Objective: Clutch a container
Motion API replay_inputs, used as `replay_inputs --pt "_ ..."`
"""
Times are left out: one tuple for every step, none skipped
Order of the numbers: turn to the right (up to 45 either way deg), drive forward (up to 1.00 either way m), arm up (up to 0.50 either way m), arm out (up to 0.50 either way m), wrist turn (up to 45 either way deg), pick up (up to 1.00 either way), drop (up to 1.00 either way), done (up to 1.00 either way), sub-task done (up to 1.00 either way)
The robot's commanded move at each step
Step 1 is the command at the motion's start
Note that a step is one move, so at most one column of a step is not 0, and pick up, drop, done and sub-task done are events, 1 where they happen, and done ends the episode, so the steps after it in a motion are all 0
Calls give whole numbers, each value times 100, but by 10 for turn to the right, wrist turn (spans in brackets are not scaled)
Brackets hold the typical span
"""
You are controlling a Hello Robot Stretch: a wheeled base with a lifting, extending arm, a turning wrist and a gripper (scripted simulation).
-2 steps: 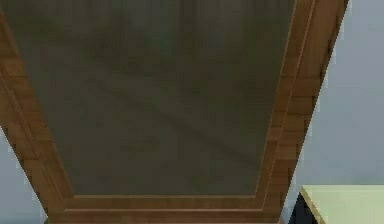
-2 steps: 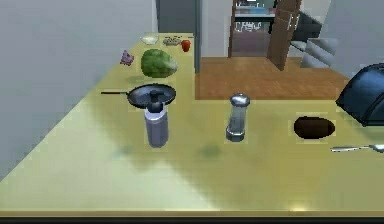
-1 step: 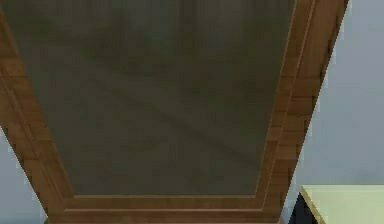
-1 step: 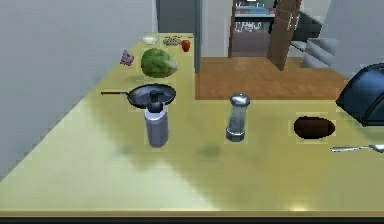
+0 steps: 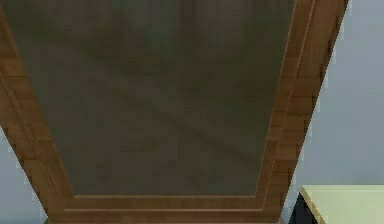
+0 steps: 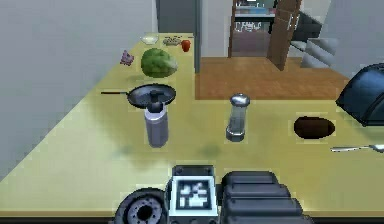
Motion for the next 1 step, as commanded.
replay_inputs --pt "0 0 0 28 0 0 0 0 0"
